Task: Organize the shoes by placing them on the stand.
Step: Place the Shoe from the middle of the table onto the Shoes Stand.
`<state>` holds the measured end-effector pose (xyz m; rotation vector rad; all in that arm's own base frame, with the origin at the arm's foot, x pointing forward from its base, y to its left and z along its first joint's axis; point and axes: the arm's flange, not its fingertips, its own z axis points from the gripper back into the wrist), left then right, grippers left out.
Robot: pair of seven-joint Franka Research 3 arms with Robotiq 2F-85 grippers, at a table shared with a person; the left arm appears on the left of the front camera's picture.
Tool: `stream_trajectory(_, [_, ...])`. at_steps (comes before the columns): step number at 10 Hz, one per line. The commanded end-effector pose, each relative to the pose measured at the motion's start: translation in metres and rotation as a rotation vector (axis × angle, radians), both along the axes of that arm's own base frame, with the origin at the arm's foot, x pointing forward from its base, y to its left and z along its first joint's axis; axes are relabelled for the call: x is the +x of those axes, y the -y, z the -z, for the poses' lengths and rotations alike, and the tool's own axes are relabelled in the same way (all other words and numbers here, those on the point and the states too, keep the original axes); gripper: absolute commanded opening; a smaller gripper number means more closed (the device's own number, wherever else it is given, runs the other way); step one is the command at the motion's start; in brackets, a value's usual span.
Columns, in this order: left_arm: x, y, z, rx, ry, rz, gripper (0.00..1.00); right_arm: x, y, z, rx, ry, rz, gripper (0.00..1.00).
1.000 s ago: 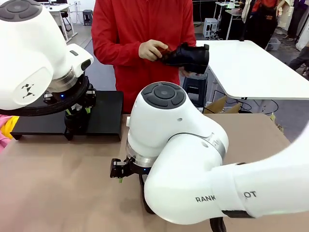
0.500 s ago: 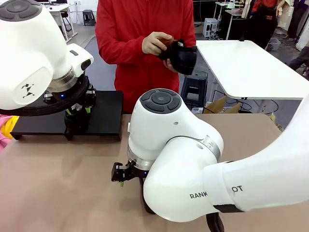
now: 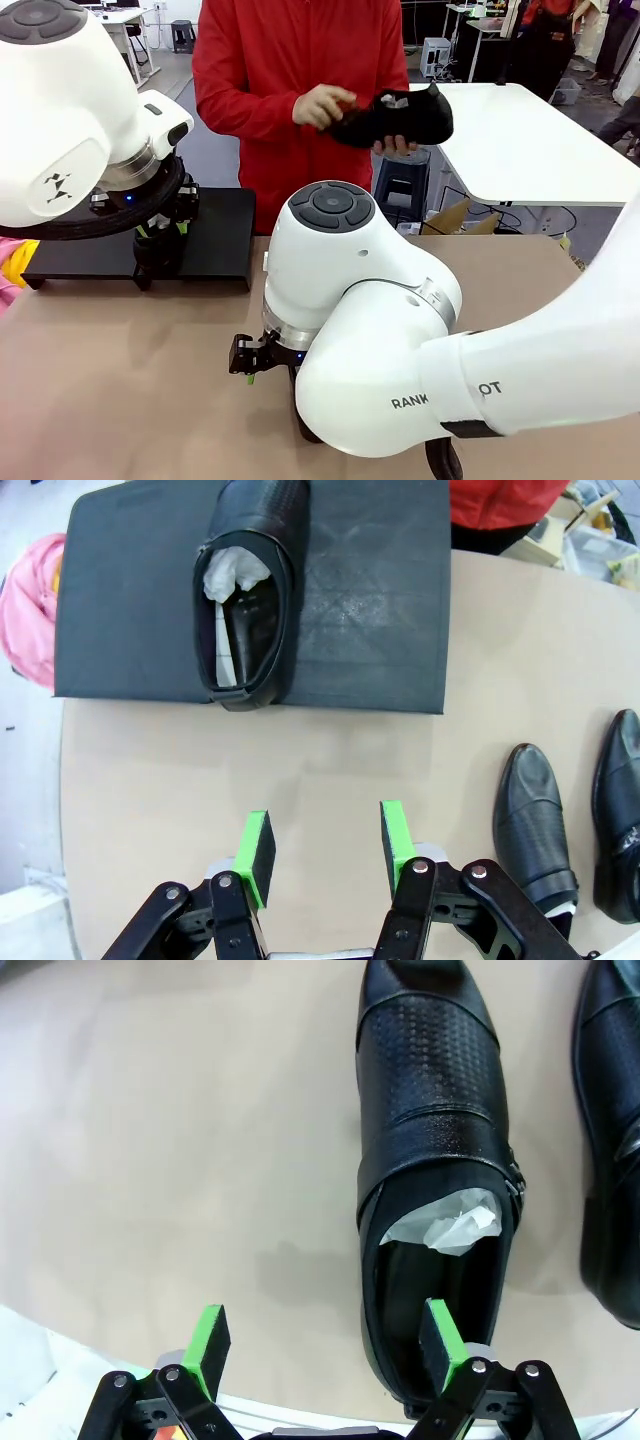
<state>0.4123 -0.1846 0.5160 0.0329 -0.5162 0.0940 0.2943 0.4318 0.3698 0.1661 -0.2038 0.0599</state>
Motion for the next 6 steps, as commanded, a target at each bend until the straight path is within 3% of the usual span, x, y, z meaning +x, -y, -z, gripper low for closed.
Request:
stream_trajectory(1, [0.002,0.0,-0.001,0.013,0.011,0.0,0.57,0.003,-0.004,-0.002,-0.001,0.019,-0.007,1.0])
stream_trajectory(2, [0.002,0.0,-0.001,0.013,0.011,0.0,0.57,0.0,0.0,0.0,0.0,0.0,0.0,1.0])
stream_trajectory(3, [0.002,0.0,-0.001,0.013,0.011,0.0,0.57,-0.018,-0.014,0.005,-0.102,0.005,-0.075,1.0])
stream_trajectory(4, [0.0,0.0,0.0,0.0,0.0,0.0,0.57,-0.029,-0.01,-0.025,-0.038,0.027,-0.117,1.0])
stream_trajectory(6, [-0.024,0.022,-0.006,-0.03,0.036,-0.043,0.57,-0.046,0.011,-0.079,-0.054,0.166,-0.086,1.0])
